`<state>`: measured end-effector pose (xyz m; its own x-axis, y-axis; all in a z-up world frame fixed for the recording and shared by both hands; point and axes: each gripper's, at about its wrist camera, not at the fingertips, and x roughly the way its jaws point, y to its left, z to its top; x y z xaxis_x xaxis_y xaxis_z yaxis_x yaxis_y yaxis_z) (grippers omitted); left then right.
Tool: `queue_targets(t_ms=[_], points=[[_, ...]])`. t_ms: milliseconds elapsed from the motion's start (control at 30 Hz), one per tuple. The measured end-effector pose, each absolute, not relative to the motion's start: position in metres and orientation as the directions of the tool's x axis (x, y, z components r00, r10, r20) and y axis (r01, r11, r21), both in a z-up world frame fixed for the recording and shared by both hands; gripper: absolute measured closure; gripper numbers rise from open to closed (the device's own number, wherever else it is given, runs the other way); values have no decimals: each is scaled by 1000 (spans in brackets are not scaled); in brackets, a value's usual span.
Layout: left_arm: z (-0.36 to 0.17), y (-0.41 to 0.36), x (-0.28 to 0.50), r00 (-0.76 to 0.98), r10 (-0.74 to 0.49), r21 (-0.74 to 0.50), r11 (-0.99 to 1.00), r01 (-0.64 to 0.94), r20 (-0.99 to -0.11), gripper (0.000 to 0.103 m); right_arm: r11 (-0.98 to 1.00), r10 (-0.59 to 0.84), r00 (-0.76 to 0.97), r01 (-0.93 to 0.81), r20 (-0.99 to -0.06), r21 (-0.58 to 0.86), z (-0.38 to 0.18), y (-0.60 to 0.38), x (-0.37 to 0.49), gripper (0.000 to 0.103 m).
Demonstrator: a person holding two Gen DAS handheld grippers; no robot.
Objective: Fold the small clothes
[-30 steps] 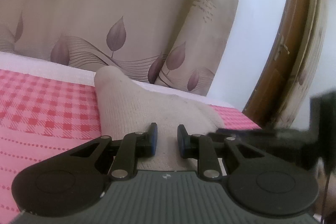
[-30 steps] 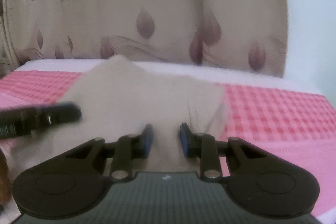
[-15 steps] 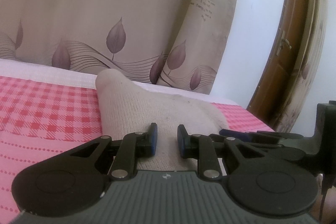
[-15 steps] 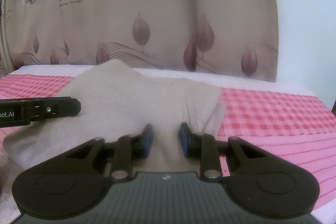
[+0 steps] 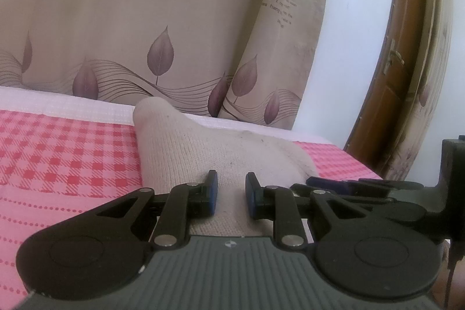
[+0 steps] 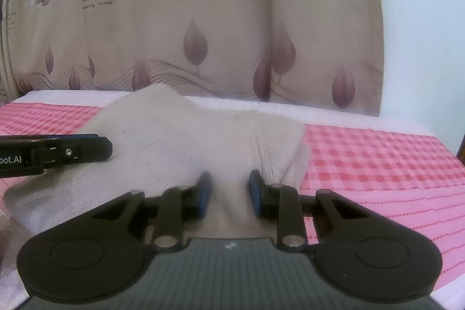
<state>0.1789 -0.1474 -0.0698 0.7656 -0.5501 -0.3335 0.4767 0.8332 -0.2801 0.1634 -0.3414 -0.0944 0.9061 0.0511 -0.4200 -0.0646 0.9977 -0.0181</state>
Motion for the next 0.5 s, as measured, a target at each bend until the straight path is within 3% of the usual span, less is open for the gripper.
queue_targets(t_ms=[367, 467, 500], points=[[-70, -149, 178, 770, -543, -263, 839, 477, -335, 76, 997, 24, 910, -51, -414, -54, -93, -335, 161, 73], [-69, -151, 176, 761, -561, -253, 828, 501, -327, 66, 997, 19, 910, -48, -414, -60, -93, -334, 160, 72], [-69, -153, 175, 756, -570, -242, 822, 516, -323, 57, 997, 17, 910, -46, -413, -60, -93, -334, 160, 72]])
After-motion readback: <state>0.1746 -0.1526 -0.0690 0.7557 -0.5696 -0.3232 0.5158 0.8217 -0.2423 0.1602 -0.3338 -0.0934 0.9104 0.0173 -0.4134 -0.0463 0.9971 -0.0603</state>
